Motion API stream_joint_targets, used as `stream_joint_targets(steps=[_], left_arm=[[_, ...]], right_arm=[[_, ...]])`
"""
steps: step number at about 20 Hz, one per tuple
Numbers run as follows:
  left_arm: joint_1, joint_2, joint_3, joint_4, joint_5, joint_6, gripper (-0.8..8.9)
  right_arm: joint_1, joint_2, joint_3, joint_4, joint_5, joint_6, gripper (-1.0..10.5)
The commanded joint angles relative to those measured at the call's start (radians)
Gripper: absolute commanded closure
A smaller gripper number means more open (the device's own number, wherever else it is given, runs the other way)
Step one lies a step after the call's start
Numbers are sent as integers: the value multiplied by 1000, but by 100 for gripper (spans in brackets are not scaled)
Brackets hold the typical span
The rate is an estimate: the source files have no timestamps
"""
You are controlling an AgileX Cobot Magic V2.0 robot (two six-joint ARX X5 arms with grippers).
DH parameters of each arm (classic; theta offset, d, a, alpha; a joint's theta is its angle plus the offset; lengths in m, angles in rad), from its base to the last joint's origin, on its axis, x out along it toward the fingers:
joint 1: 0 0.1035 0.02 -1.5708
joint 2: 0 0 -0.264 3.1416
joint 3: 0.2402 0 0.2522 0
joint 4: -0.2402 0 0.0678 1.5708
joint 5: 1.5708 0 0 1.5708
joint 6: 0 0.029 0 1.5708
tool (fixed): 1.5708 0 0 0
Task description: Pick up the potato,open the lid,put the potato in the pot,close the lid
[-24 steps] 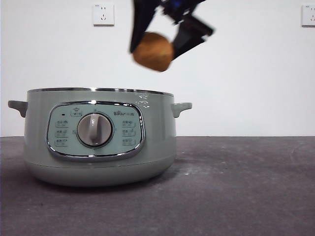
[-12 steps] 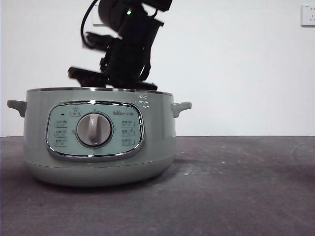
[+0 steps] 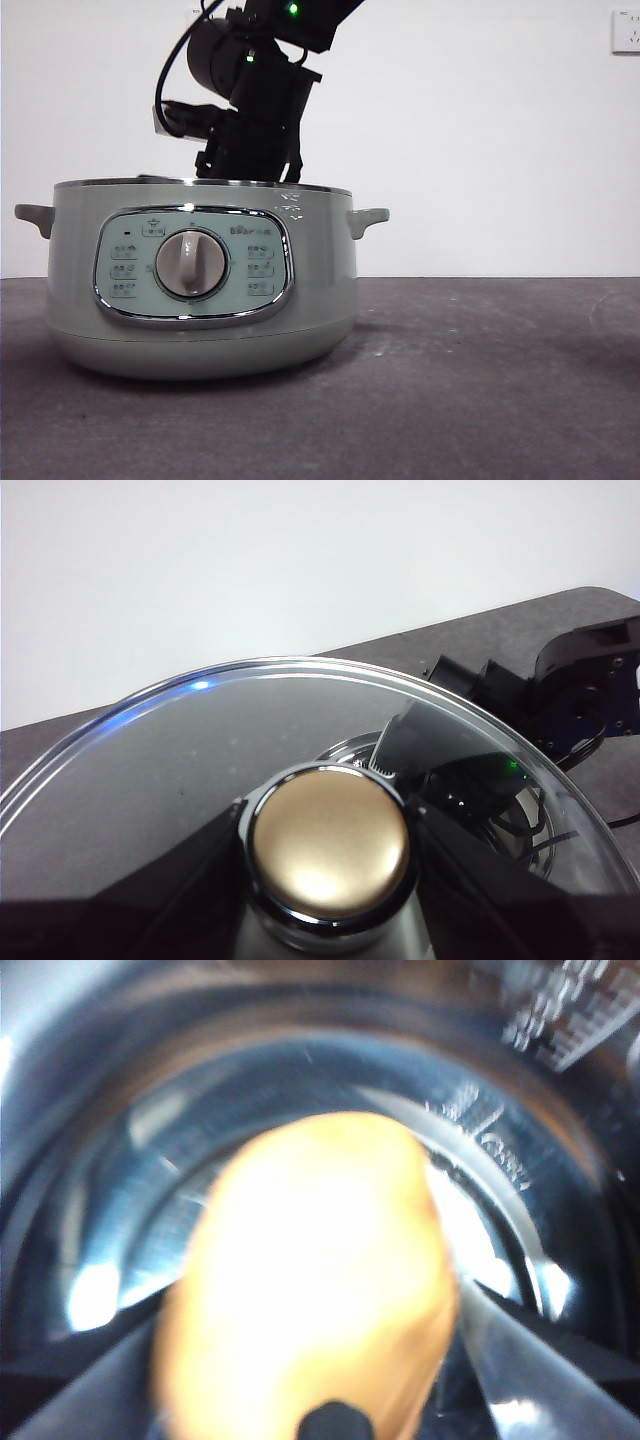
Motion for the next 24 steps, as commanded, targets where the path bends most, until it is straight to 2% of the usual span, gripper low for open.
stream_joint_targets(steps=[1, 5, 10, 16, 19, 24], left_arm=[[1, -10, 11, 48, -3, 10, 822], [1, -6, 11, 50, -3, 10, 822], [1, 93, 11, 88, -3, 11, 822], [1, 369, 11, 264, 23, 10, 822], [0, 507, 11, 374, 80, -2, 822], [-1, 708, 11, 509, 164, -77, 822]], right_arm=[[2, 8, 7, -2, 4, 8, 496], [3, -68, 20, -44, 23, 12, 502], [-16, -289, 20, -240, 27, 34, 506], [-71, -639, 20, -391, 31, 63, 507], [-71, -739, 20, -409, 94, 68, 507], [-71, -824, 20, -474, 104, 79, 509]])
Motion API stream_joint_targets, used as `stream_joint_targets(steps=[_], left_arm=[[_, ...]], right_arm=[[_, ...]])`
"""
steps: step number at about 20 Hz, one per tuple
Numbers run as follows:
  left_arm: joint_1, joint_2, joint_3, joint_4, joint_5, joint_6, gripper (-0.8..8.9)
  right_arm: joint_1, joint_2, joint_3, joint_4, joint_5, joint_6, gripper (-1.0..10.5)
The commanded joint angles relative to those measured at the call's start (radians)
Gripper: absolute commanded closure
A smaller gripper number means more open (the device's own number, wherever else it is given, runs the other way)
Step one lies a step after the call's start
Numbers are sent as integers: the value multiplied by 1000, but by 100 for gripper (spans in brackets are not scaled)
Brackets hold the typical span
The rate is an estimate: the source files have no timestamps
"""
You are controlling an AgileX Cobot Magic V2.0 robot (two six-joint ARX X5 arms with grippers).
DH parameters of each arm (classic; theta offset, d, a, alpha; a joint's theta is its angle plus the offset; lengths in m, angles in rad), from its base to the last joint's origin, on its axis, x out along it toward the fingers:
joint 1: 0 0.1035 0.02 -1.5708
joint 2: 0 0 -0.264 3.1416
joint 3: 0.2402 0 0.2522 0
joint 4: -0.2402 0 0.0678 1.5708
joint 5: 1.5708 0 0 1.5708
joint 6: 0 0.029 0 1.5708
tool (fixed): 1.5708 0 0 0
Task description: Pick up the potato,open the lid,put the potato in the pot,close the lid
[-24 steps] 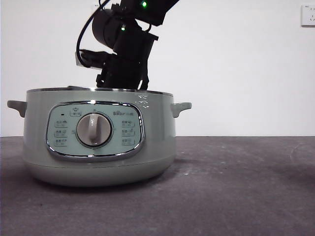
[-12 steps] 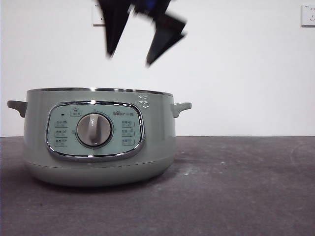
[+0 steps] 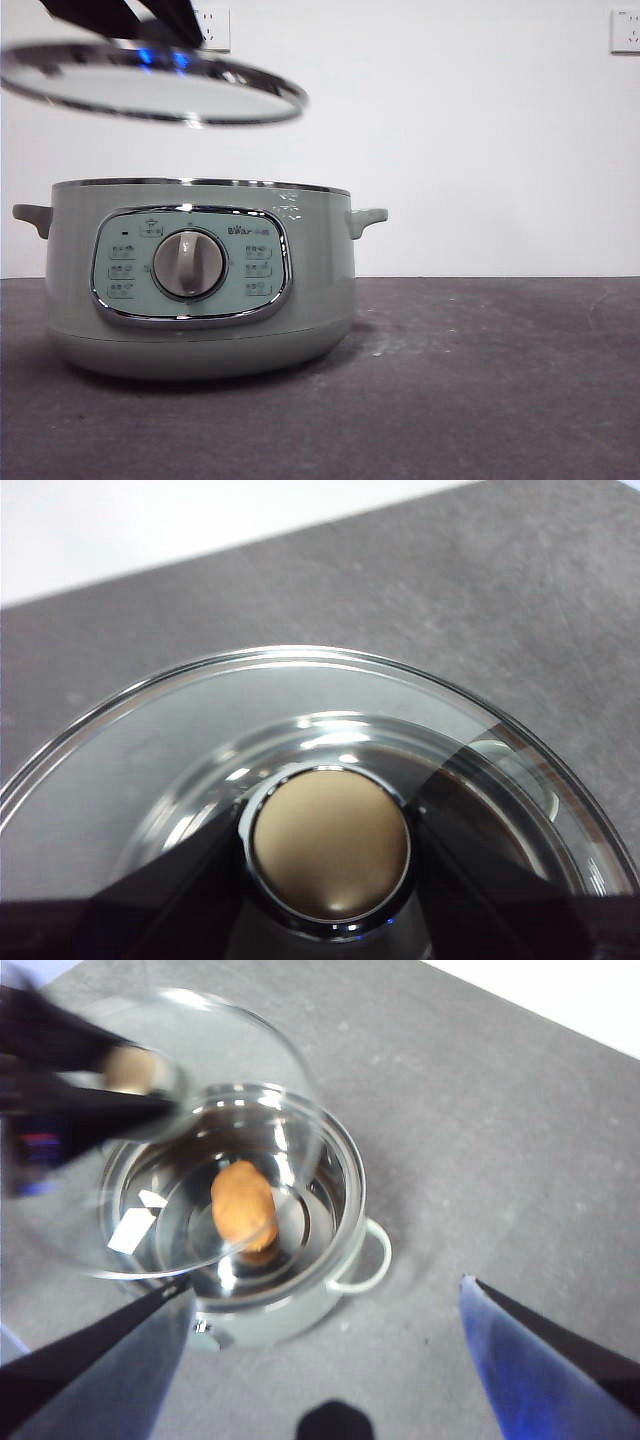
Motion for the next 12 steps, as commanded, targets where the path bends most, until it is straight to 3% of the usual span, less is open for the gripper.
stream_joint_targets(steps=[1, 12], left_arm=[[-1, 51, 11, 71, 8, -37, 822], [-28, 178, 11, 127, 32, -81, 822]], right_arm=[[1, -10, 2, -22, 5, 17, 509], [1, -15, 2, -55, 6, 35, 509]])
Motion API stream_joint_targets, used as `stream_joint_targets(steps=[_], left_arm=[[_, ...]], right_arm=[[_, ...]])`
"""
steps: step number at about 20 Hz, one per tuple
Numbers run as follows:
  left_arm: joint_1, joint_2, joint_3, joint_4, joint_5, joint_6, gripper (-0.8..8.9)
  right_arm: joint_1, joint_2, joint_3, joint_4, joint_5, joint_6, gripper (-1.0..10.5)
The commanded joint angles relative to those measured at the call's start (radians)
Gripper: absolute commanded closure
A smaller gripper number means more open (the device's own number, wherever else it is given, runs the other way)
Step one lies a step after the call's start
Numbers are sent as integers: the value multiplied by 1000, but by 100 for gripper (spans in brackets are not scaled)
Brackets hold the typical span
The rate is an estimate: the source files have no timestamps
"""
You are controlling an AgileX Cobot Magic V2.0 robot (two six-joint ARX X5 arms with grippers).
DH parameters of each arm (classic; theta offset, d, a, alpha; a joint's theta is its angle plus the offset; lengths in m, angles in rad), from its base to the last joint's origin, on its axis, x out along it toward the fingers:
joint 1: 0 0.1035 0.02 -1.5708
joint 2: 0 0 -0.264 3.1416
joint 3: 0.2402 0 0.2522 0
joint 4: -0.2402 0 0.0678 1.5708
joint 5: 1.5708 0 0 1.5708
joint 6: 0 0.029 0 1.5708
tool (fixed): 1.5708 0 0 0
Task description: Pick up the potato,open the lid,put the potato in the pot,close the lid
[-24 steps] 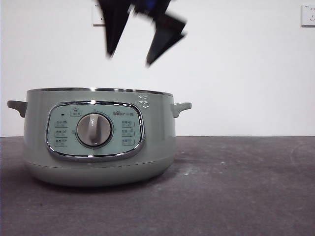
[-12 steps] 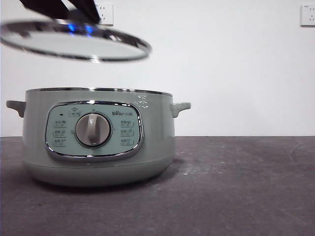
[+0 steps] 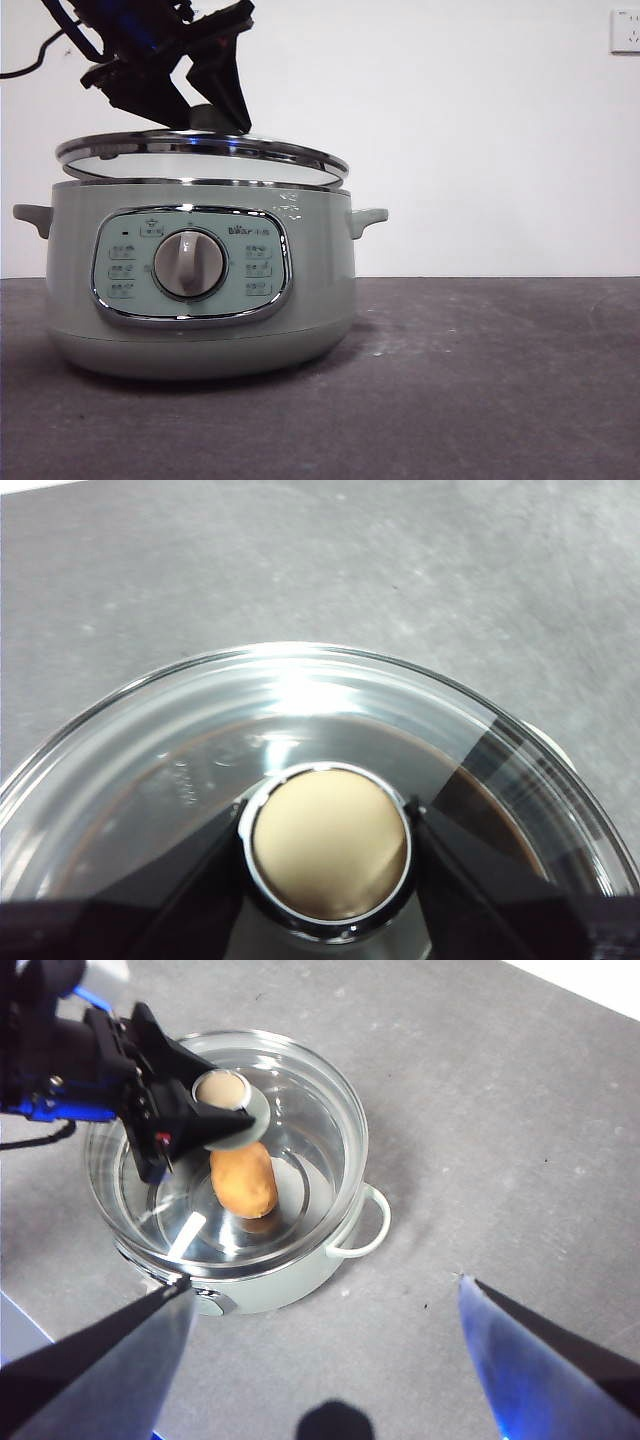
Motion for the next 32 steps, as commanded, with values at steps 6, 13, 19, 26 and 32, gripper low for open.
stream_joint_targets(steps=[6, 13, 19, 26, 32], left_arm=[[-5, 0, 11, 20, 0, -10, 822], [-5, 13, 10, -40, 0, -9, 822], [-5, 51, 10, -86, -29, 21, 817], [-8, 51, 10, -74, -129, 20, 813], [-11, 51, 10, -74, -100, 14, 421]], right_arm=[[0, 0, 2, 5, 2, 18, 509], [0, 0, 2, 5, 2, 21, 509], [0, 0, 2, 3, -1, 21, 509], [0, 0, 2, -7, -1, 21, 509], [0, 0, 2, -11, -1, 21, 509]])
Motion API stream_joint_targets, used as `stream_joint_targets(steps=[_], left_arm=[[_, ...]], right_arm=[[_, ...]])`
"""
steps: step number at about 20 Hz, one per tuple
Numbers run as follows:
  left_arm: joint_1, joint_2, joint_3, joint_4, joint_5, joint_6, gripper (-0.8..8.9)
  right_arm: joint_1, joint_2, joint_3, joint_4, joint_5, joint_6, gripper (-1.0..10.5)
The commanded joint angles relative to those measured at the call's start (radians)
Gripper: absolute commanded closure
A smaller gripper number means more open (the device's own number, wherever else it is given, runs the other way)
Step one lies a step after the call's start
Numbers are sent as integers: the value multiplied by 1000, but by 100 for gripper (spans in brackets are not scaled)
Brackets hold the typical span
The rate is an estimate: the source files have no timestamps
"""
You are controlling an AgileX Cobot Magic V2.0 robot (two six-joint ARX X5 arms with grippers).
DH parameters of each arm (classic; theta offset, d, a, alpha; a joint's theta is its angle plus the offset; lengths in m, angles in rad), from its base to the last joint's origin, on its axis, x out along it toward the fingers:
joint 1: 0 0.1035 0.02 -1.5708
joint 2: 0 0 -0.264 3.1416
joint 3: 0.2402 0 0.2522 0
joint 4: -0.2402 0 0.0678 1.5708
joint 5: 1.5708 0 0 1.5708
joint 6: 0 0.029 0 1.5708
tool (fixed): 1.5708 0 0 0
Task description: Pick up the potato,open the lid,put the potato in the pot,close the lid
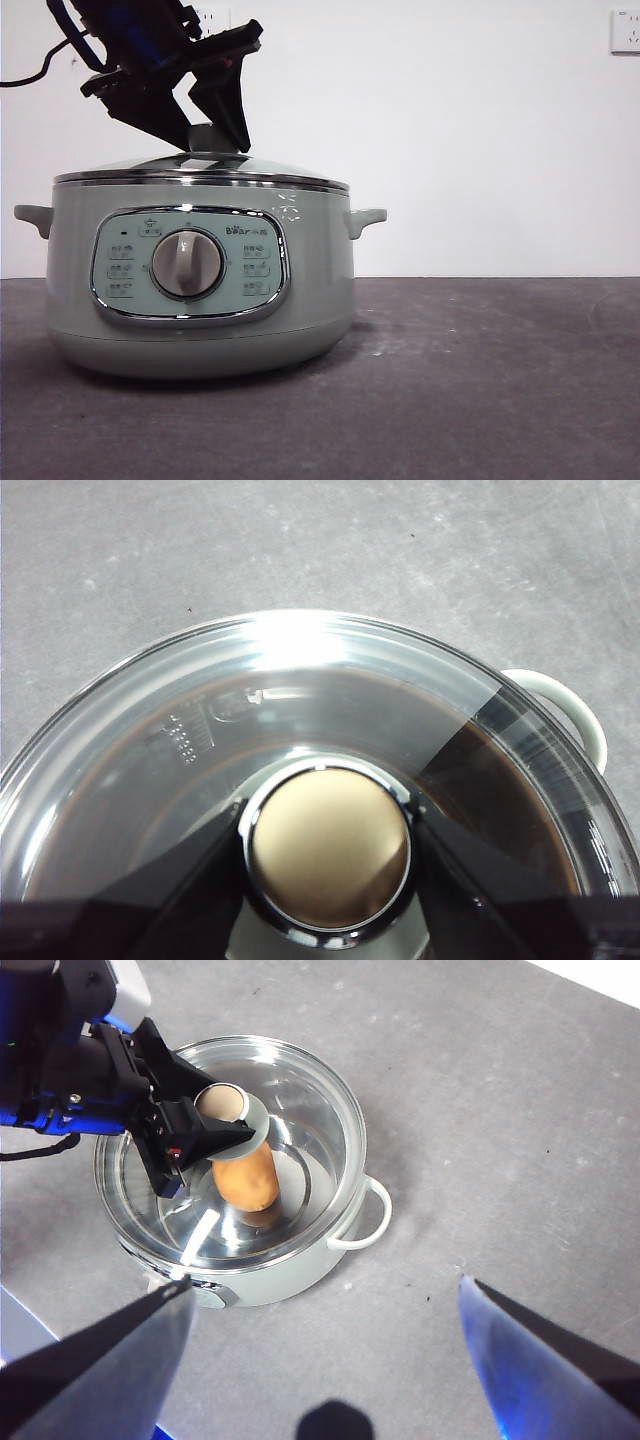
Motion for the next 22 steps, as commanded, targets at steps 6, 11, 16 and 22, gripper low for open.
stream_joint_targets(steps=[6, 11, 16, 22], left_arm=[[9, -16, -9, 12, -28, 12, 401], [-18, -147, -9, -50, -23, -29, 403], [-76, -370, -9, -150, 45, -29, 650], [-122, -574, -29, -234, -88, 72, 822]], right_arm=[[0, 0, 2, 0, 0, 6, 509], [0, -1, -4, -19, 1, -5, 510], [0, -103, -177, 88, 3, -29, 821], [0, -357, -579, 419, 47, -28, 959]])
